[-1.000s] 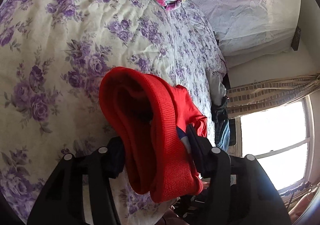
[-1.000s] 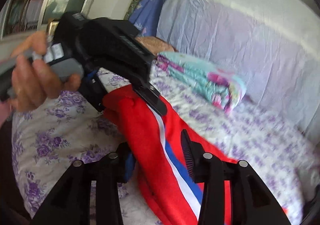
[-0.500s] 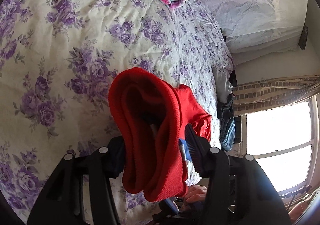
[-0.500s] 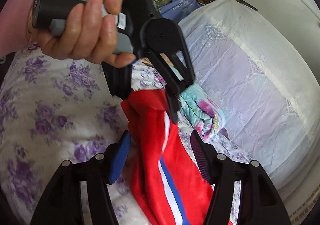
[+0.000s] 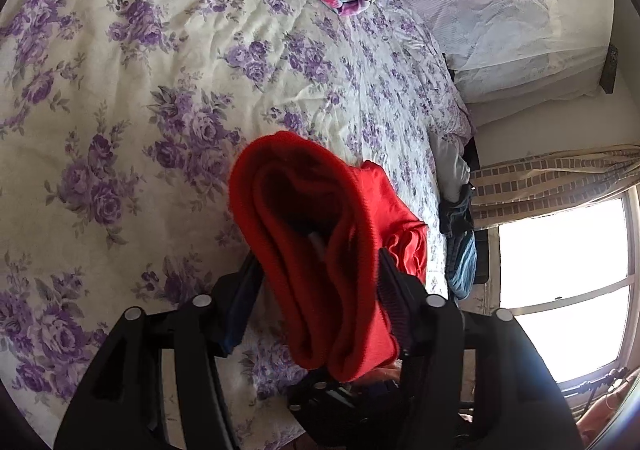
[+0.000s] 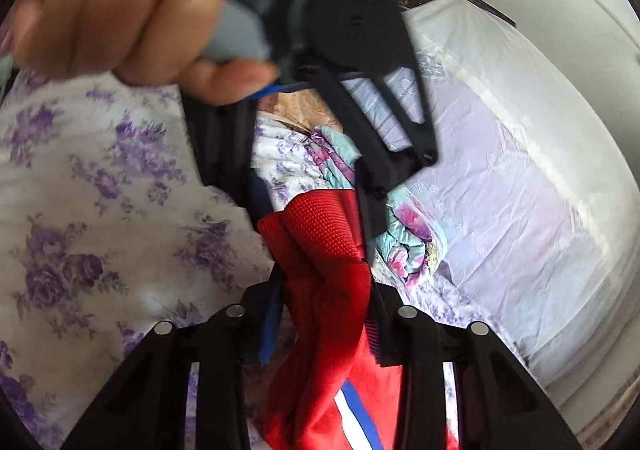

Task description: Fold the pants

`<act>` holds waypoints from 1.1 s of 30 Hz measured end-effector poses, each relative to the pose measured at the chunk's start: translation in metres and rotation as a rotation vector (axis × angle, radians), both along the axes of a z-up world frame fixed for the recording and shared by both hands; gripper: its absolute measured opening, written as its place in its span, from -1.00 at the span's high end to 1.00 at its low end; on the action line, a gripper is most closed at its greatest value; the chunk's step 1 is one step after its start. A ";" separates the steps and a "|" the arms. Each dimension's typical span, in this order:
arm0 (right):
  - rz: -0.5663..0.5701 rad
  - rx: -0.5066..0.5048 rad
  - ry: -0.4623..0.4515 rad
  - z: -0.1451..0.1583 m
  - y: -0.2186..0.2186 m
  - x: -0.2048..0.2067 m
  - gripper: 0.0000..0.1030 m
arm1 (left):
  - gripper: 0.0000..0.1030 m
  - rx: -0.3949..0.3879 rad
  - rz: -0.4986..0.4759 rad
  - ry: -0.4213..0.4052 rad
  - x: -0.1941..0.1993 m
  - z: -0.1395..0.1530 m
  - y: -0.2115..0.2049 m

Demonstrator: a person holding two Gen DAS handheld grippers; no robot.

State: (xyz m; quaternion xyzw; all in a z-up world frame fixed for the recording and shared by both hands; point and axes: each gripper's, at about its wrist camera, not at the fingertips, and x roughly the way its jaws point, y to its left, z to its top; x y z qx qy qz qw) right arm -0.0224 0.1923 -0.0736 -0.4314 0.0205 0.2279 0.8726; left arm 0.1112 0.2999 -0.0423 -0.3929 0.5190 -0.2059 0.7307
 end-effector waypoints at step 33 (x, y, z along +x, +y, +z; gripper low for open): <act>-0.222 0.396 0.000 0.049 -0.177 -0.001 0.33 | 0.22 -0.082 -0.213 -0.149 0.039 0.061 -0.181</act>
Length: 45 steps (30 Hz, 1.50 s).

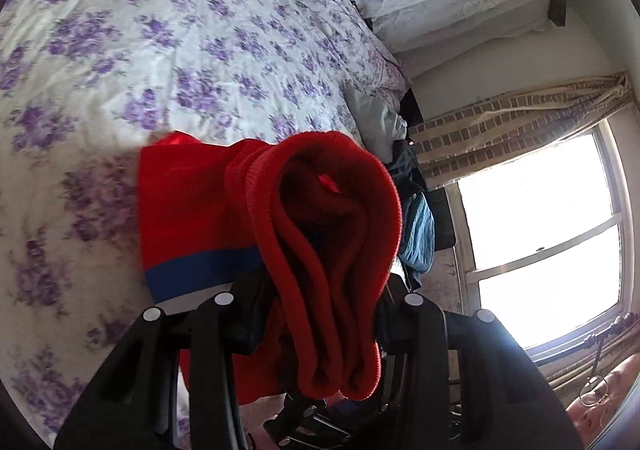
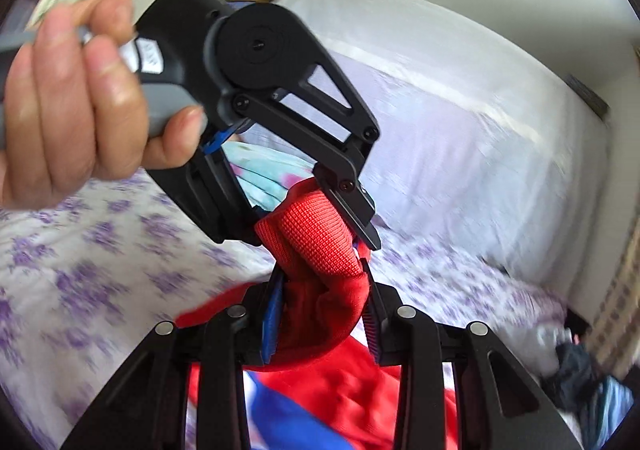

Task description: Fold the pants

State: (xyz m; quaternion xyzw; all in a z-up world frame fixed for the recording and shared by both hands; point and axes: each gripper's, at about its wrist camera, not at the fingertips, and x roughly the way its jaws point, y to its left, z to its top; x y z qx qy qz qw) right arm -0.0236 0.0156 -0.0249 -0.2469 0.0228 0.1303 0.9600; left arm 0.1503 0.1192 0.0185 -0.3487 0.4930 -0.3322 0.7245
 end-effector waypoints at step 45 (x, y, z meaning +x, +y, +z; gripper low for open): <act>-0.141 0.838 0.725 -0.051 -0.257 0.079 -0.06 | -0.71 0.534 0.089 -0.286 -0.058 -0.061 -0.084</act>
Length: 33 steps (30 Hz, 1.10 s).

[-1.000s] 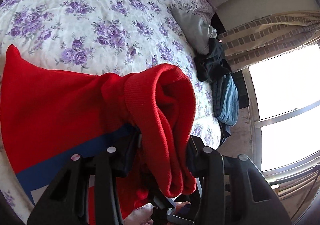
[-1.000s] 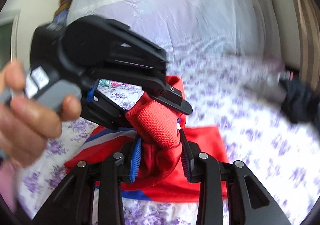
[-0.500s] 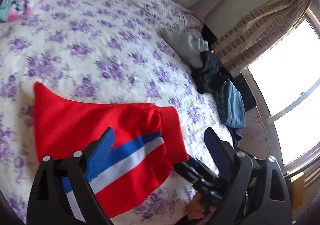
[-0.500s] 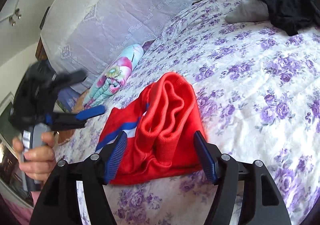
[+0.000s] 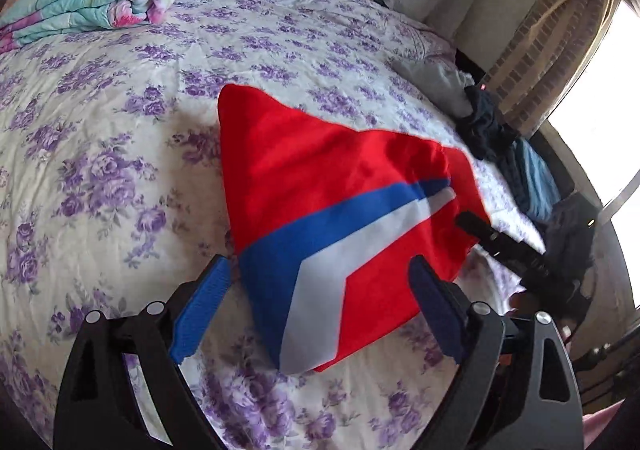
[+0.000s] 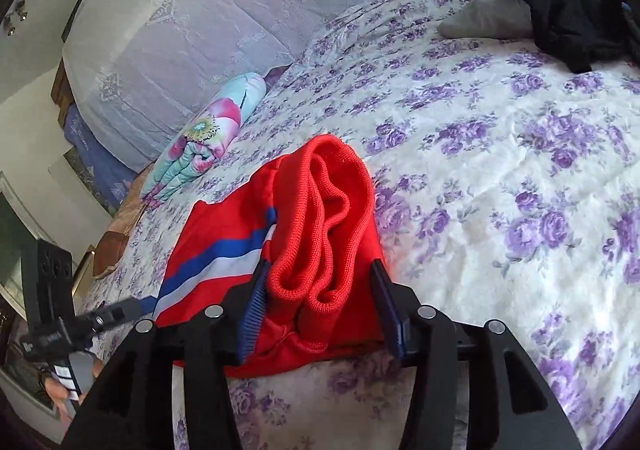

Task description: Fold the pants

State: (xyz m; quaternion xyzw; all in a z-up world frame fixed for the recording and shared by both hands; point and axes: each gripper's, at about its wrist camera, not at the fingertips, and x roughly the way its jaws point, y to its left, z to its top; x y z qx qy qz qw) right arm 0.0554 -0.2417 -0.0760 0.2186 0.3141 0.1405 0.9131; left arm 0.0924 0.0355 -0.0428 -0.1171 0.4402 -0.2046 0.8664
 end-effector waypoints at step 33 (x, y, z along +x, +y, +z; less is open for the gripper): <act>0.205 -0.176 -0.032 0.031 0.047 0.004 0.79 | -0.72 -0.101 -0.136 -0.149 -0.039 -0.023 -0.014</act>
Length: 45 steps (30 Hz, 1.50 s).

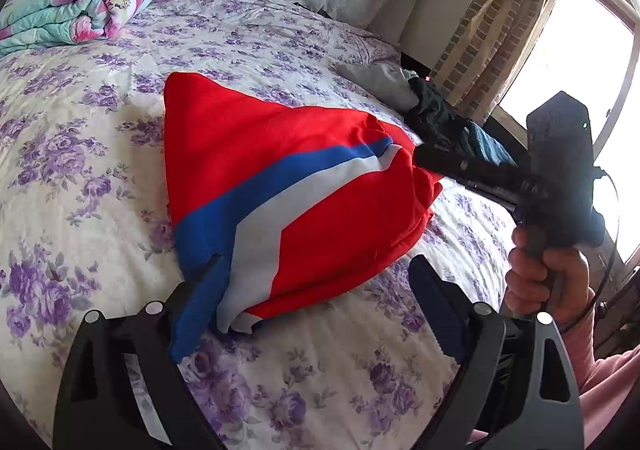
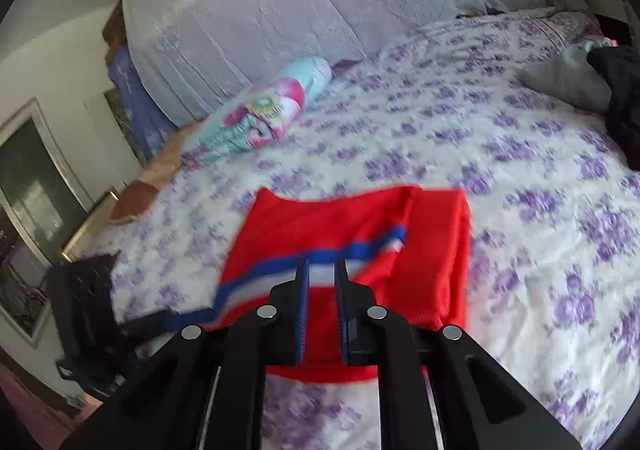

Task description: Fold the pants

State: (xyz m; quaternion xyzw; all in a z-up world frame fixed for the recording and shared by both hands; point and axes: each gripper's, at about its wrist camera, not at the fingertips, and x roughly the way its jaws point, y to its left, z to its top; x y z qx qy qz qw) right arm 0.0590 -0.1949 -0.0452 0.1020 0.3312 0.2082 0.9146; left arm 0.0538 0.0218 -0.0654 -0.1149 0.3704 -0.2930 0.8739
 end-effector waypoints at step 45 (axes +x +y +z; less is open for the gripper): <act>-0.032 0.141 -0.070 0.018 -0.029 0.028 0.22 | -0.90 0.206 -0.012 -0.064 -0.019 0.030 -0.019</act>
